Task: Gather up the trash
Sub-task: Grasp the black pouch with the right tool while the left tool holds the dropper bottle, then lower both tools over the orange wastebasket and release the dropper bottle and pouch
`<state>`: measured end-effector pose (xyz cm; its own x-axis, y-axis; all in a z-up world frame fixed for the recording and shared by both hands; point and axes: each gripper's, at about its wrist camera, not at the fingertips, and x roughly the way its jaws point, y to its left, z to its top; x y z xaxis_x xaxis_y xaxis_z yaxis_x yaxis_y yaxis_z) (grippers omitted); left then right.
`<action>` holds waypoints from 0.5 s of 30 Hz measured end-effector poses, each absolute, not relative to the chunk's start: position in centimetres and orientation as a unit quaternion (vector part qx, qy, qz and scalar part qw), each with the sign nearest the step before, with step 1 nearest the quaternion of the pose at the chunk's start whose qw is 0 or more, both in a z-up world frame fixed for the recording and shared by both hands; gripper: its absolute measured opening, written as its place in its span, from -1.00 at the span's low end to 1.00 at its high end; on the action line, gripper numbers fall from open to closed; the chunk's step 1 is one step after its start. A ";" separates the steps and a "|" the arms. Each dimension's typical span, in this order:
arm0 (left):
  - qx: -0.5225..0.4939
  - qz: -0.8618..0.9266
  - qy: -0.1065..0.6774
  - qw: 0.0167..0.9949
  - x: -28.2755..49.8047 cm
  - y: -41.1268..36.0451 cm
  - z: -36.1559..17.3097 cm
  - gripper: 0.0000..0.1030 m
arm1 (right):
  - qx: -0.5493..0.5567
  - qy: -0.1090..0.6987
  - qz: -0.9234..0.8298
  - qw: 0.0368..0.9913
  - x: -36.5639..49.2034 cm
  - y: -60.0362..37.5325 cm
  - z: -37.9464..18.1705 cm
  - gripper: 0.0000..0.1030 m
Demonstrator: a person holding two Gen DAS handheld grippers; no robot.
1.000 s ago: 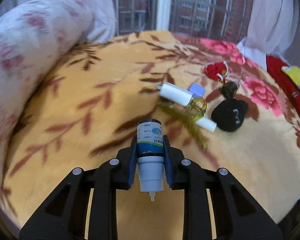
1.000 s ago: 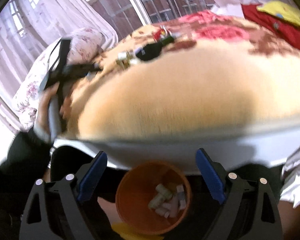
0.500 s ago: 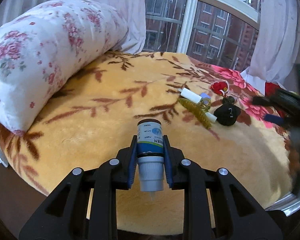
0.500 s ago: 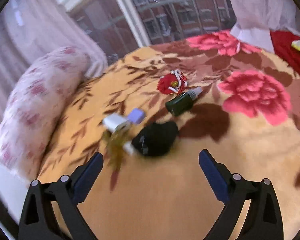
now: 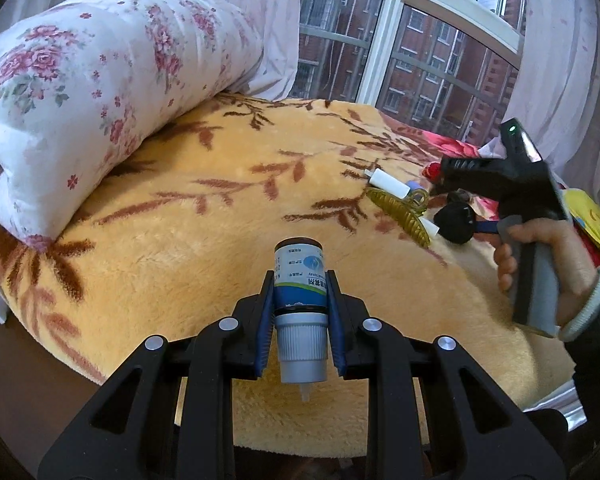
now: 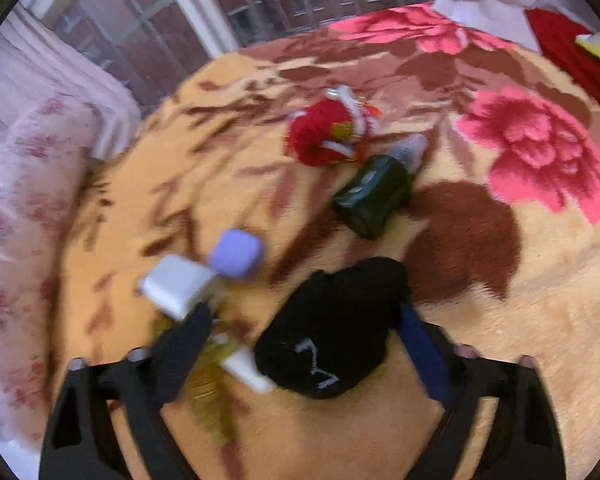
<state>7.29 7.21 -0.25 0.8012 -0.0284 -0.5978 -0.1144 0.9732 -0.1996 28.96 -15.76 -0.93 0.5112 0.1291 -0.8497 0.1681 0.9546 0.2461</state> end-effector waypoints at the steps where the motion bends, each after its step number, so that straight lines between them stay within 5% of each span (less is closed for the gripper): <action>1: -0.113 0.024 0.313 0.943 7.1 7.2 -0.2 -0.55 | 0.151 0.498 -0.023 0.854 29.0 -15.9 -1.3 0.09; 15: -0.101 0.000 0.334 0.937 4.7 5.1 0.5 -0.55 | 0.157 0.447 0.092 0.876 21.9 -19.4 2.9 -0.10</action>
